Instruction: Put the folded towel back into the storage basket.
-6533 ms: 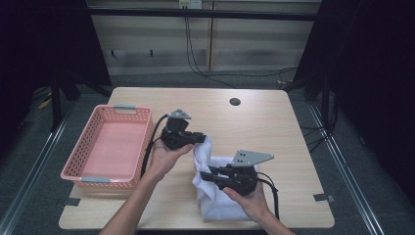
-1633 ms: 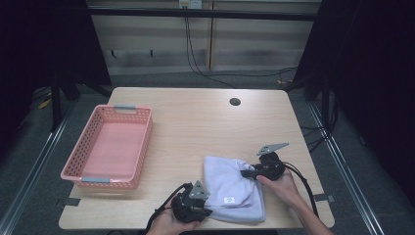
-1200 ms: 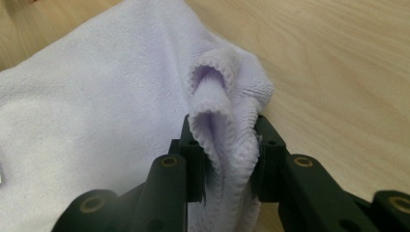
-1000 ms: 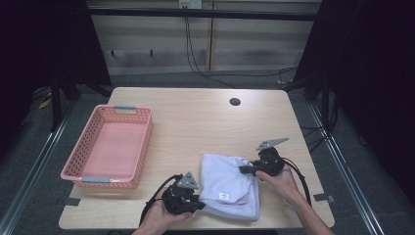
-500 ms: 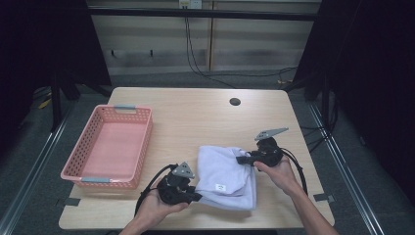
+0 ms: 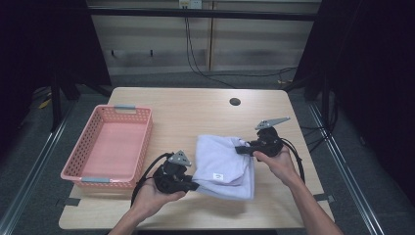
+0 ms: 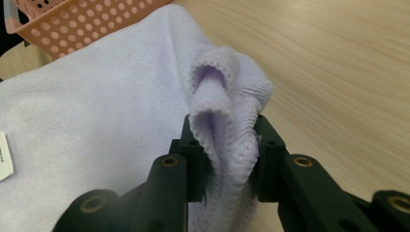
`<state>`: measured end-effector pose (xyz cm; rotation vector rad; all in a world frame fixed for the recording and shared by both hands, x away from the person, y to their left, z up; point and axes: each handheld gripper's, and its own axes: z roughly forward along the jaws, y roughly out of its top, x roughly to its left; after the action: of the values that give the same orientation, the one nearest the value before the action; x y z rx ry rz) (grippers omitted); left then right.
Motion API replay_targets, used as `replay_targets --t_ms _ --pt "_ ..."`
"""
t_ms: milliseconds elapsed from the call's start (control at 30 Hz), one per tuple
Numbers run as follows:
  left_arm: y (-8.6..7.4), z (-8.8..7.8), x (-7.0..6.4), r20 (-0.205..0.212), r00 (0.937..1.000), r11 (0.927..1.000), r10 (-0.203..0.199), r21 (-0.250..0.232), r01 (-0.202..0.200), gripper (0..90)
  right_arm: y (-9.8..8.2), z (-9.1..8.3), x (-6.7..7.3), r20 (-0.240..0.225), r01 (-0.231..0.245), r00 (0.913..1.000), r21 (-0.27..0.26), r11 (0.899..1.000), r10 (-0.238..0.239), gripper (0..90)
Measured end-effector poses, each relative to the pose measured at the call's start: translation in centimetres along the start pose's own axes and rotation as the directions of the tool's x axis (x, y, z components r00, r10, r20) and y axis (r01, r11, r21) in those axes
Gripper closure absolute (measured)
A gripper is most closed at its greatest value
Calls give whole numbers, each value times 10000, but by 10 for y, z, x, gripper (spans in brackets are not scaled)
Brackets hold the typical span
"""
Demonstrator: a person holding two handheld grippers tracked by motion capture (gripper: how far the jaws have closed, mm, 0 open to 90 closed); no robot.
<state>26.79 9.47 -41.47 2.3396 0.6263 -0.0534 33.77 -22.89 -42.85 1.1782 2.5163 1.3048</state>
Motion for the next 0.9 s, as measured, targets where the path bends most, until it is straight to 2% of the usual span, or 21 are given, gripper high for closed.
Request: replay_targets --t_ms 200,300,367,400,467,900 --pt "-1 -10 4 -156 9999 9999 23 -143 -26 732 13 3 0 -286 116 9995 -93 9999 -119 721" --pt "-3 -21 9 -172 9997 9990 -173 -424 166 732 23 8 3 -409 189 9990 -199 9996 -197 721" --pt "-4 -23 10 -172 9996 9987 -209 -464 201 732 28 10 3 -574 210 9981 -293 9993 -227 721" --pt "-5 -26 11 -190 9998 9988 -98 -475 89 732 28 10 3 -574 210 9981 -293 9993 -227 721" --pt "-9 -33 15 -284 9992 9970 -272 -737 251 732 36 12 4 -807 287 9962 -485 9984 -325 722" --pt "-19 -57 27 -644 9956 9911 -675 -1192 595 732 65 26 17 -1042 637 9920 -687 9956 -707 723"
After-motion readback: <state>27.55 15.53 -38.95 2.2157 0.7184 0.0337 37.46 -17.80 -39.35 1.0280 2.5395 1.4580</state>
